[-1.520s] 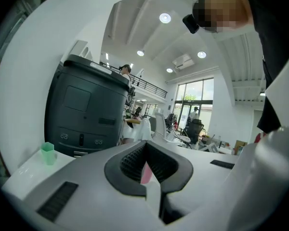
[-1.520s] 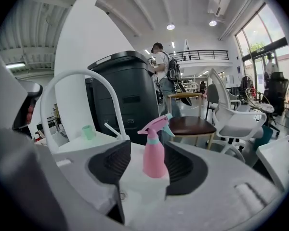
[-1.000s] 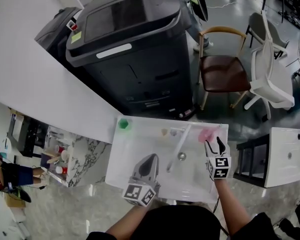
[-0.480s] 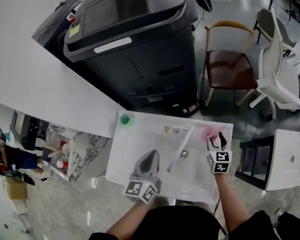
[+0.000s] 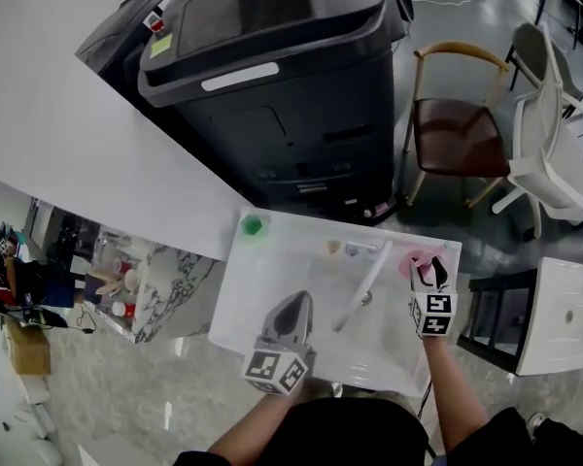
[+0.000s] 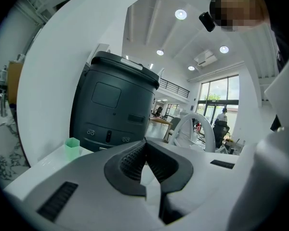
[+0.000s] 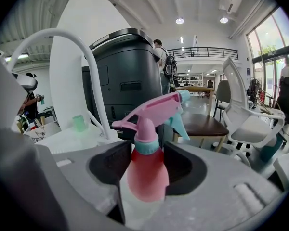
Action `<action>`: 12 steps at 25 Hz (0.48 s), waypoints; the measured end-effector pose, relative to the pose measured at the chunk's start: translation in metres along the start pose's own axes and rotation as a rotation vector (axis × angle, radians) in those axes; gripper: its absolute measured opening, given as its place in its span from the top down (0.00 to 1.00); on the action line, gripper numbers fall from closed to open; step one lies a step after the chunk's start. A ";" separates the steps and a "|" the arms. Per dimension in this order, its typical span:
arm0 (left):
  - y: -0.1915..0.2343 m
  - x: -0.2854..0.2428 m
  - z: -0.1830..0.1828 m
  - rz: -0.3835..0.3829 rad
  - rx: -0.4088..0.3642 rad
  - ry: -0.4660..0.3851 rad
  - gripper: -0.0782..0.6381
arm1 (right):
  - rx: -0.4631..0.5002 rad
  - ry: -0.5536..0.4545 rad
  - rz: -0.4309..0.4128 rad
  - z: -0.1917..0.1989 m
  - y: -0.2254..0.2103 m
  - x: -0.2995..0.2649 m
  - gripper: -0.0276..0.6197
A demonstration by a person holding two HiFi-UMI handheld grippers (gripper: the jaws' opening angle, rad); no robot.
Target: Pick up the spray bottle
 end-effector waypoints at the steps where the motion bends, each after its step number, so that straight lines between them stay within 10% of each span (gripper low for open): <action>1: 0.000 0.002 -0.001 0.003 -0.004 -0.003 0.87 | 0.003 -0.007 -0.001 -0.002 0.001 0.004 0.64; 12: -0.005 0.044 -0.009 0.069 -0.016 -0.022 0.87 | -0.021 -0.073 0.014 -0.031 0.019 0.082 0.65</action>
Point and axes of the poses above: the fingertips, and each gripper's own axes: x backward along the fingers, y to its left, z out of its underside, the point moved 5 cm from there along x, backward along the fingers, and after that the axes turned 8 degrees about z, right-handed, at the moved point
